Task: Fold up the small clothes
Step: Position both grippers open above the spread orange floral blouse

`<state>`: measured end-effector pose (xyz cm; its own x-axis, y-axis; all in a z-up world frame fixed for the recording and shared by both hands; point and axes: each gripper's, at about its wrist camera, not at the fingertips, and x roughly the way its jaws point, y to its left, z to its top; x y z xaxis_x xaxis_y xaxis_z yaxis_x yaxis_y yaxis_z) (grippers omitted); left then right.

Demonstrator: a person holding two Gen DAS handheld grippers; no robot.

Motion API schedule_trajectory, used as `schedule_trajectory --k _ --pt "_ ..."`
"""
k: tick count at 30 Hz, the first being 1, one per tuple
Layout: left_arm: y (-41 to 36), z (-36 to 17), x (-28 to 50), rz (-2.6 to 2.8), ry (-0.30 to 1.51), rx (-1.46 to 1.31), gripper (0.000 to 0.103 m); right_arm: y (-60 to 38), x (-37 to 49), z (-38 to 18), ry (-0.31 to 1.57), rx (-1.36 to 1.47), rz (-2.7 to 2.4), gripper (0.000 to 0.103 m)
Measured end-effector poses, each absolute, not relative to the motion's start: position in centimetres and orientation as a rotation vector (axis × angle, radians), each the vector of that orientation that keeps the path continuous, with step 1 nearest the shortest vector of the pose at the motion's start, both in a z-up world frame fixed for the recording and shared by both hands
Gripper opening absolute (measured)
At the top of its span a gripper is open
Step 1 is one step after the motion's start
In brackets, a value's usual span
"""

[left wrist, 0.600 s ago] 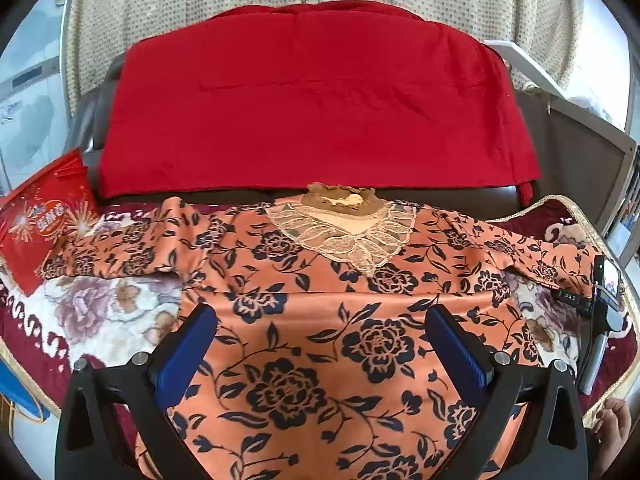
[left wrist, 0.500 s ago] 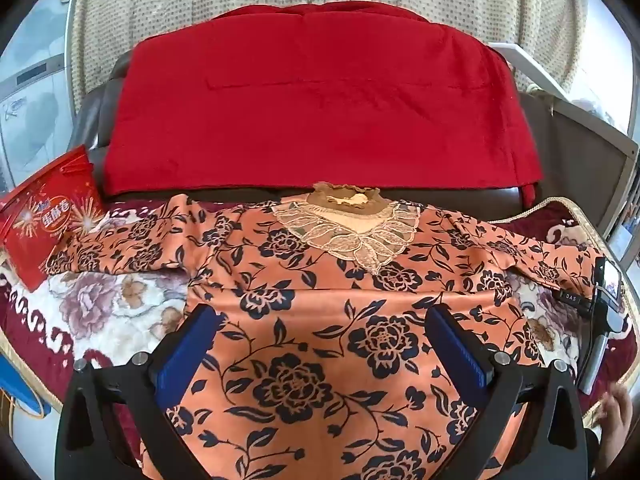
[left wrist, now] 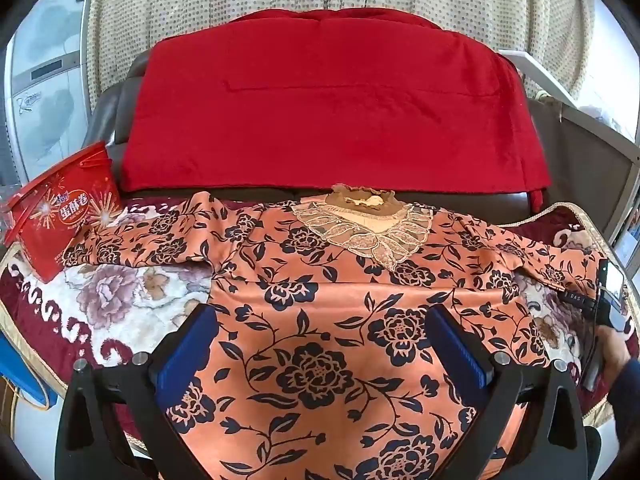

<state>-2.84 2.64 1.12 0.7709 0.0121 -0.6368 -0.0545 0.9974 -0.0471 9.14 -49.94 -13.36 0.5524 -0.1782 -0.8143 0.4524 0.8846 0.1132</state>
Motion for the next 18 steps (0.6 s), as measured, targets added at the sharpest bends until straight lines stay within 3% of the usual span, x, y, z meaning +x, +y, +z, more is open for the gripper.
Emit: schedule_trajectory --k 6,10,18 --pt "2.5 0.9 -3.1 0.028 0.689 -0.077 0.103 -51.1 8.1 -13.0 0.903 0.37 -0.319 0.103" --pt "2.4 0.6 -3.0 0.01 0.688 -0.085 0.103 -52.0 1.8 -11.4 0.823 0.498 -0.38 0.103" --pt "1.2 -0.2 -3.1 -0.016 0.694 -0.086 0.103 -49.2 -10.4 -2.8 0.572 0.401 -0.448 0.103"
